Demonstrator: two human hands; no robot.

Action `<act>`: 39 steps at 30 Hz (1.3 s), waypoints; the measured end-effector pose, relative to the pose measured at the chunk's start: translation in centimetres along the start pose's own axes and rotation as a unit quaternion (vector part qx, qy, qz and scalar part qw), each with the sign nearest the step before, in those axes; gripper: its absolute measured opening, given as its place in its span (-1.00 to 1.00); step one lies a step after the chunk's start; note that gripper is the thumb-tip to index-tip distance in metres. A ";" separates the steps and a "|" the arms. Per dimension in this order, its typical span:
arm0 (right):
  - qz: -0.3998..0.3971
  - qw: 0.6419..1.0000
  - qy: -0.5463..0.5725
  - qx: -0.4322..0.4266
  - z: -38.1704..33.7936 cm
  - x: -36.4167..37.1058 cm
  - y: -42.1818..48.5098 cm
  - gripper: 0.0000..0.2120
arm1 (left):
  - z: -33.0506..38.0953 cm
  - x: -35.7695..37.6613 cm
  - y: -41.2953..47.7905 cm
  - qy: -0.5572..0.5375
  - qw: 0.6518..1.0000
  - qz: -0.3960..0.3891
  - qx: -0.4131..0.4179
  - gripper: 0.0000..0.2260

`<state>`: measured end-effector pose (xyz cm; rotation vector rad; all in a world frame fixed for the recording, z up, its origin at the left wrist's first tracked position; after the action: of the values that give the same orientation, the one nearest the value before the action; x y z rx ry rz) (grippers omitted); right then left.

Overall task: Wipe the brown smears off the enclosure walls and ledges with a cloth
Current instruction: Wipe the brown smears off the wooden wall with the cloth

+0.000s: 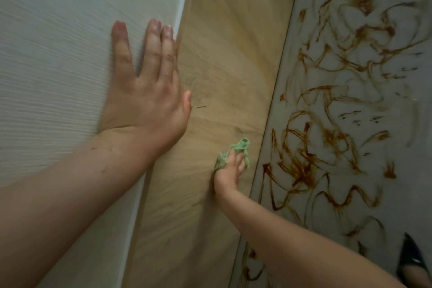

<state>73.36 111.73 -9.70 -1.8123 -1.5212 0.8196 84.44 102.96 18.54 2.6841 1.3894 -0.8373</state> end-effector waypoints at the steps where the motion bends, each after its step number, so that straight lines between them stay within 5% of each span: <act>1: -0.002 1.000 0.005 -0.008 -1.9 -1.2 -0.2 -0.43 | 0.0 -0.1 0.0 0.001 1.000 -0.002 0.000 -0.32; 5: 0.073 0.984 0.076 -0.144 -13.5 -7.3 1.0 -0.44 | 0.1 -0.1 0.2 -0.004 1.000 -0.008 0.007 -0.32; 11: 0.156 0.867 0.103 -0.462 -28.5 -15.7 -0.5 -0.44 | 0.3 0.1 0.1 -0.005 1.000 0.001 0.014 -0.33; 13: 0.174 0.874 0.080 -0.447 -29.5 -17.0 1.8 -0.47 | 0.1 0.0 0.1 -0.014 1.000 0.011 0.008 -0.32; 15: 0.166 0.918 0.015 -0.361 -28.1 -17.5 5.2 -0.49 | 0.2 0.2 0.2 -0.022 1.000 0.005 0.006 -0.33; 18: 0.077 0.962 -0.035 -0.259 -23.4 -15.4 6.1 -0.47 | 0.1 0.2 0.1 -0.015 1.000 0.006 0.010 -0.34; 26: -0.049 0.954 0.022 -0.296 -18.7 -11.4 -2.1 -0.43 | 0.0 -0.1 -0.1 -0.010 1.000 0.009 0.000 -0.35; 32: -0.020 0.915 -0.022 -0.402 -27.2 -15.3 -2.2 -0.45 | -0.1 0.1 -0.1 -0.026 0.999 0.019 0.002 -0.37; 39: 0.090 0.950 -0.012 -0.299 -31.2 -19.3 7.6 -0.47 | 0.2 0.6 0.1 -0.017 0.999 0.030 0.013 -0.38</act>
<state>99.80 89.33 4.57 -2.4102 -1.7662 0.4821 84.69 103.35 18.08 2.7010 1.2946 -0.8973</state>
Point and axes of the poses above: each hand's wrist, its own y-axis towards the middle knuckle, its own x-axis out of the palm, z = x × y, the point moved 9 cm from there along y, towards the middle knuckle, and after that the axes turned 6 degrees about -y, right-handed, at the moved point
